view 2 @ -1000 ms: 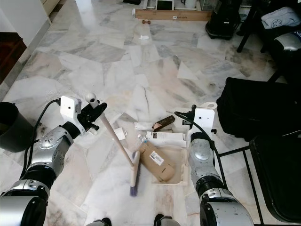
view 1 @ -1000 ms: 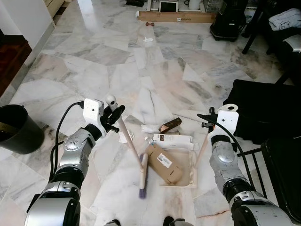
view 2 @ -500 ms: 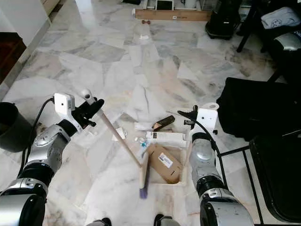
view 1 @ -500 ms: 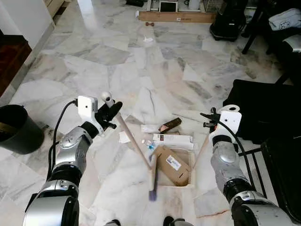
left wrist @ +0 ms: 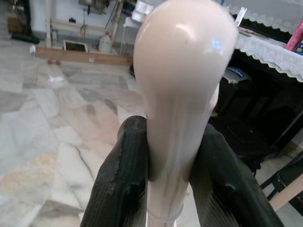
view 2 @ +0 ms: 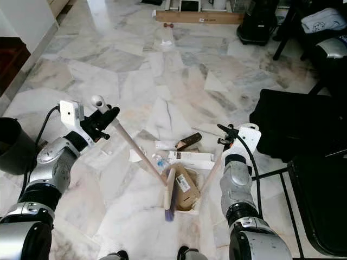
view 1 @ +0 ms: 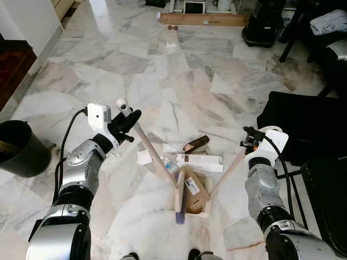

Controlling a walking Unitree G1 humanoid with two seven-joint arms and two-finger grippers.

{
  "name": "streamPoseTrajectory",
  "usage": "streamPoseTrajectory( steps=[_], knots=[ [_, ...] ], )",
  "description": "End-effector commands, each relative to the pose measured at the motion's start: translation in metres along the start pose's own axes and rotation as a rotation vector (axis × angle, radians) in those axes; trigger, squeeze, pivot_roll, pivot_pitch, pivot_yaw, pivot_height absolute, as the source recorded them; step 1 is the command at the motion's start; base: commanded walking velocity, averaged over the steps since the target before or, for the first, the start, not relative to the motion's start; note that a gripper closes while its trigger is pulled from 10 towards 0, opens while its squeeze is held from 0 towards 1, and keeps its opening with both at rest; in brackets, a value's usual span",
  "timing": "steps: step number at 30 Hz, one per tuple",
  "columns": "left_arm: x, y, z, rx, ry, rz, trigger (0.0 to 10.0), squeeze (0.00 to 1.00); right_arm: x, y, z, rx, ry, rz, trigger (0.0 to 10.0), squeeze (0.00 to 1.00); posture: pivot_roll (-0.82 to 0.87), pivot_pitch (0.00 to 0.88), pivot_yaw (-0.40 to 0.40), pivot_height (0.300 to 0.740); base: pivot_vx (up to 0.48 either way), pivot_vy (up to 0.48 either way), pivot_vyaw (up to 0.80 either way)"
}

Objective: Sweep floor

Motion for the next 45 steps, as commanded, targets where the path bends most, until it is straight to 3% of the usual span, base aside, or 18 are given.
streamPoseTrajectory(
  steps=[1, 12, 29, 38, 43, 45],
  knots=[
    [0.014, -0.001, 0.005, 0.002, 0.0, -0.057, 10.0, 0.0, 0.012, 0.003, 0.003, 0.017, 0.036, -0.051, 10.0, 0.0, 0.01, 0.172, 0.007, 0.74, 0.0, 0.0, 0.0],
    [0.027, -0.011, 0.014, 0.015, 0.02, -0.077, 10.0, 0.0, 0.013, -0.003, -0.022, -0.015, 0.023, -0.063, 10.0, 0.0, 0.03, 0.151, 0.016, 0.74, 0.0, 0.0, 0.0],
    [0.02, -0.024, 0.012, 0.045, -0.007, -0.056, 10.0, 0.0, 0.025, -0.012, -0.043, -0.024, 0.055, -0.119, 10.0, 0.0, 0.03, 0.111, 0.024, 0.74, 0.0, 0.0, 0.0],
    [0.052, -0.022, 0.021, 0.081, 0.017, -0.137, 10.0, 0.0, 0.026, -0.012, -0.042, -0.013, 0.041, -0.115, 10.0, 0.0, 0.03, 0.091, 0.023, 0.74, 0.0, 0.0, 0.0],
    [0.085, -0.025, 0.03, 0.081, 0.168, -0.165, 10.0, 0.0, 0.025, -0.01, -0.034, 0.003, 0.039, -0.11, 10.0, 0.0, 0.05, 0.091, 0.016, 0.74, 0.0, 0.0, 0.0],
    [0.085, -0.026, 0.031, 0.082, 0.201, -0.152, 10.0, 0.0, 0.025, -0.01, -0.034, 0.005, 0.039, -0.109, 10.0, 0.0, 0.05, 0.091, 0.016, 0.74, 0.0, 0.0, 0.0]
  ],
)
Point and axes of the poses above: a point about 5 cm out from each wrist's last joint towards the gripper, its own y axis pointing out of the wrist towards the gripper, its own x axis along the axis of the wrist's last joint, z = x × y, the point moved 4 cm from there along y, pointing out of the wrist towards the gripper, and after that the axes turned 13 degrees about y, right-handed, at the moved point
